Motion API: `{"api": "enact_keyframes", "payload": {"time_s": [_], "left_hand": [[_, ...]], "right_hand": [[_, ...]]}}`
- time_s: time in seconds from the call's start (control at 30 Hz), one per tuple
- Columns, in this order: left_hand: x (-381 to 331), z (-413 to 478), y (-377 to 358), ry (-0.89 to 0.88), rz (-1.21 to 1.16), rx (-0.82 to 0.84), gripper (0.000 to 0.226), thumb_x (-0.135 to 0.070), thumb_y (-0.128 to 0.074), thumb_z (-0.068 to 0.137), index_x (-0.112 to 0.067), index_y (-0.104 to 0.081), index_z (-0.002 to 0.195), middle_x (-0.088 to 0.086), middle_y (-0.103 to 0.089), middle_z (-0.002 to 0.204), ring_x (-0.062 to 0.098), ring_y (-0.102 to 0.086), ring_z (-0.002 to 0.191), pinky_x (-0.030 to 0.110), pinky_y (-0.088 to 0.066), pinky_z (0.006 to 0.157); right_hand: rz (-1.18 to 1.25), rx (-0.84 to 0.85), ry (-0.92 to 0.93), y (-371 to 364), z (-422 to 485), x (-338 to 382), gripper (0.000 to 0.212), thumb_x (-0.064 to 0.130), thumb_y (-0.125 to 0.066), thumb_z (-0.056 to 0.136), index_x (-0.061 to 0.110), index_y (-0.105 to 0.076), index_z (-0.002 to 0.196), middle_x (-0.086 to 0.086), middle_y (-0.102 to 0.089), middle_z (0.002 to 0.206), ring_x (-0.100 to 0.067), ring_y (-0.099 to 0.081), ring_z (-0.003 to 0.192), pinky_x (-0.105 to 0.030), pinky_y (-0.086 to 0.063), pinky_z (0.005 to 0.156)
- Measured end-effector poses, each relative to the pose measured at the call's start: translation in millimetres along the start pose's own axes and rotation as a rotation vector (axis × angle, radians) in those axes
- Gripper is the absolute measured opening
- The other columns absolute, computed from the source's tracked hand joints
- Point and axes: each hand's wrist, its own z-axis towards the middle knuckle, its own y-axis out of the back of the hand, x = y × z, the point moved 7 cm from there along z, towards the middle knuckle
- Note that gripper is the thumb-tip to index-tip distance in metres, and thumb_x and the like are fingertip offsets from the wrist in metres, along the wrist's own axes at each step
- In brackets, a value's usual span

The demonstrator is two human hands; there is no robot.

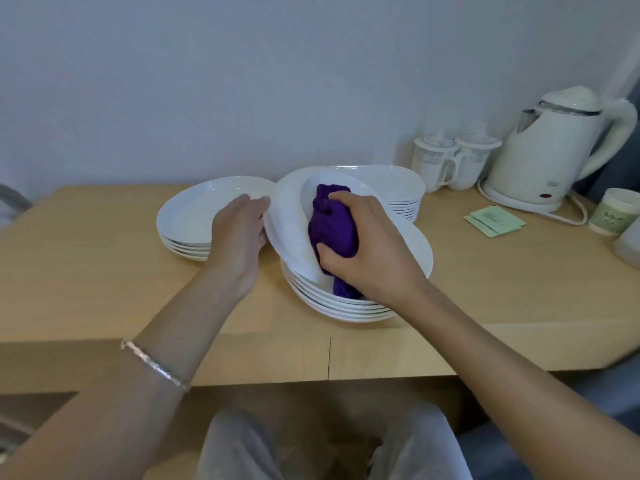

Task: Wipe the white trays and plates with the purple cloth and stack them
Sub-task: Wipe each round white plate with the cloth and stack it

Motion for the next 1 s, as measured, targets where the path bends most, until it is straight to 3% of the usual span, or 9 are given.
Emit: {"api": "enact_keyframes", "payload": {"time_s": [0.07,0.2,0.3,0.43,0.53,0.67,0.77,0.9,1.0], "left_hand": [[-0.3,7.2,-5.6,0.129,-0.134,0.046,0.03,-0.013,-0.056,0.093,-0.002,-0.054,0.121,0.006,-0.062,0.103,0.019,-0.062,0.093,0.033,-0.049,0.091],[-0.4,5.3,-25.8,0.254,-0.186,0.237,0.033,-0.017,-0.049,0.098,0.0,-0.055,0.125,0.014,-0.065,0.117,0.025,-0.065,0.102,0.037,-0.051,0.09],[-2.2,-0.3,-35.1,0.241,-0.224,0.259,0.037,-0.014,-0.048,0.098,0.003,-0.051,0.131,0.018,-0.063,0.123,0.03,-0.061,0.113,0.043,-0.05,0.093],[-54.1,-7.6,-40.4,-0.013,-0.181,0.227,0.025,-0.009,-0.049,0.097,0.0,-0.056,0.119,0.013,-0.068,0.111,0.027,-0.067,0.098,0.037,-0.057,0.076],[-109.7,-14.5,-35.3,-0.299,-0.043,0.205,0.023,-0.01,-0.05,0.097,-0.003,-0.056,0.117,0.016,-0.064,0.118,0.028,-0.065,0.104,0.042,-0.056,0.084],[-144.2,-19.2,-29.4,-0.608,0.311,0.119,0.013,-0.019,-0.054,0.093,-0.026,-0.056,0.103,-0.003,-0.064,0.109,0.02,-0.062,0.105,0.04,-0.052,0.091],[-131.8,-9.8,-26.8,-0.786,0.729,0.069,0.02,-0.018,-0.051,0.096,-0.021,-0.055,0.116,-0.004,-0.06,0.109,0.018,-0.057,0.105,0.026,-0.041,0.085],[-85.4,17.7,-9.8,-0.771,1.322,0.056,0.035,-0.023,-0.045,0.1,-0.016,-0.047,0.134,0.017,-0.066,0.105,0.039,-0.058,0.098,0.038,-0.042,0.08],[-59.2,28.9,5.6,-0.743,1.578,0.088,0.036,-0.025,-0.041,0.101,-0.019,-0.045,0.135,0.015,-0.066,0.105,0.039,-0.06,0.095,0.039,-0.04,0.076]], "right_hand": [[-0.002,0.003,0.003,2.0,-3.5,-1.1,0.059,0.025,-0.072,0.077,0.021,-0.047,0.131,0.003,-0.05,0.122,-0.002,-0.042,0.105,-0.002,-0.032,0.081],[0.008,-0.025,0.003,10.1,-6.9,-0.8,0.058,0.023,-0.073,0.074,0.023,-0.05,0.128,0.009,-0.05,0.115,-0.005,-0.047,0.107,-0.008,-0.035,0.083],[0.046,-0.094,-0.011,25.6,-8.2,-0.1,0.056,0.02,-0.073,0.073,0.026,-0.051,0.125,0.014,-0.05,0.113,0.002,-0.046,0.105,-0.004,-0.035,0.084],[0.081,-0.183,-0.082,39.9,-4.5,-7.1,0.055,0.024,-0.071,0.071,0.029,-0.051,0.122,0.012,-0.054,0.116,-0.003,-0.051,0.106,-0.022,-0.044,0.083],[0.046,-0.132,-0.142,35.1,7.8,-15.2,0.053,0.025,-0.071,0.071,0.031,-0.051,0.121,0.009,-0.054,0.116,-0.007,-0.054,0.1,-0.025,-0.045,0.08],[-0.071,0.164,-0.167,-4.1,29.0,-27.9,0.051,0.025,-0.07,0.074,0.024,-0.051,0.122,0.003,-0.054,0.11,-0.017,-0.055,0.095,-0.028,-0.049,0.079],[-0.163,0.289,-0.209,-31.0,29.9,-41.5,0.045,0.04,-0.062,0.07,0.026,-0.052,0.111,-0.001,-0.057,0.101,-0.023,-0.057,0.092,-0.036,-0.051,0.077],[-0.204,0.333,-0.223,-41.2,29.7,-53.2,0.048,0.046,-0.053,0.067,0.023,-0.051,0.109,-0.003,-0.055,0.099,-0.025,-0.054,0.09,-0.04,-0.05,0.078],[-0.206,0.334,-0.228,-42.0,30.4,-57.3,0.044,0.043,-0.055,0.069,0.024,-0.05,0.108,-0.003,-0.054,0.099,-0.024,-0.053,0.09,-0.038,-0.048,0.077]]}}
